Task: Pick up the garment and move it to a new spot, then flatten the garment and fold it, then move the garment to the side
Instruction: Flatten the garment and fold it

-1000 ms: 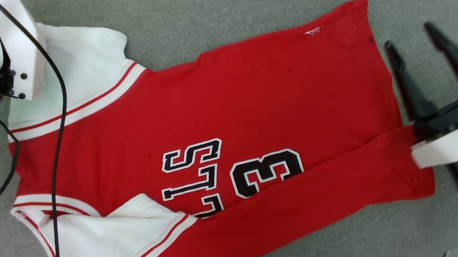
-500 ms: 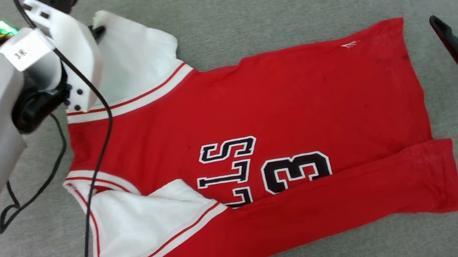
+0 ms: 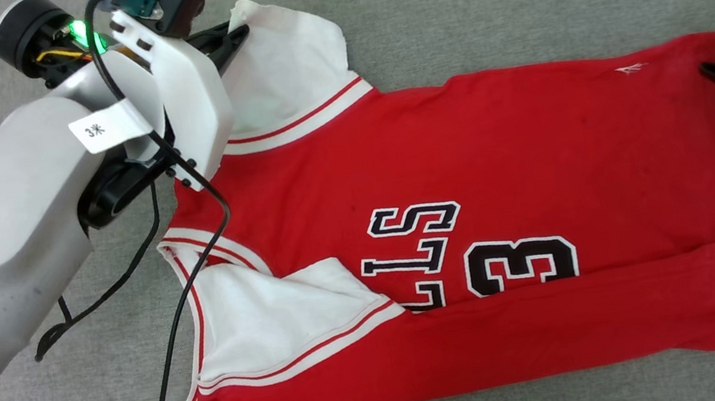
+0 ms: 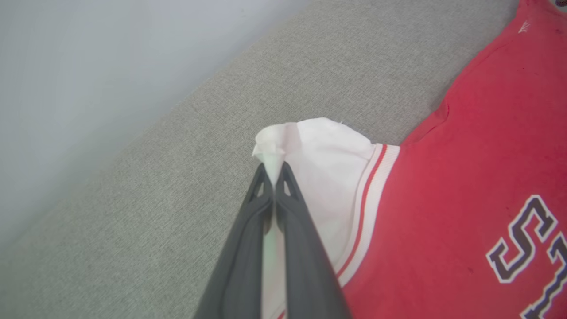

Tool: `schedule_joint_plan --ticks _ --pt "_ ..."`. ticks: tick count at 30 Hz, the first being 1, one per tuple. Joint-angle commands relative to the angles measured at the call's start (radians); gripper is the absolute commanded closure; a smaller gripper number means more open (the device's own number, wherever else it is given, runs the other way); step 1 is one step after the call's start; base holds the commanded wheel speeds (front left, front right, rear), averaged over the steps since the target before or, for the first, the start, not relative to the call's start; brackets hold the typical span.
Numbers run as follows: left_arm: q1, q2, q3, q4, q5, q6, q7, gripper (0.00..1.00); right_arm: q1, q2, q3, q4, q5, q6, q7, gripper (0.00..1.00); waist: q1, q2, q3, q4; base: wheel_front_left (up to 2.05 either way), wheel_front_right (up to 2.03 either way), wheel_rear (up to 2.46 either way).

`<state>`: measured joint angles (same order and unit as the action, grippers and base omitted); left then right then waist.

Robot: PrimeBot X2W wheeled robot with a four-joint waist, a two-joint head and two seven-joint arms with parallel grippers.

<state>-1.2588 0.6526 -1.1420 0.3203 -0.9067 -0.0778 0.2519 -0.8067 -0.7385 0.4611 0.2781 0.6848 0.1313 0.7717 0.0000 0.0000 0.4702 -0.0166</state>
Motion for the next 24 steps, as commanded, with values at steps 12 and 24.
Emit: schedule_joint_plan --ticks 12,24 --pt "-0.003 0.007 0.01 -0.062 0.013 0.026 -0.028 1.0 0.006 0.037 0.184 0.203 0.015 0.001 -0.009 0.0 0.0 0.0 0.055 0.048 0.0 0.0 0.0" --pt "0.055 0.042 0.023 -0.053 -0.009 0.048 -0.077 1.0 -0.05 0.008 0.203 0.205 0.06 -0.002 -0.271 1.0 0.0 0.0 -0.028 0.023 0.0 0.0 0.0"
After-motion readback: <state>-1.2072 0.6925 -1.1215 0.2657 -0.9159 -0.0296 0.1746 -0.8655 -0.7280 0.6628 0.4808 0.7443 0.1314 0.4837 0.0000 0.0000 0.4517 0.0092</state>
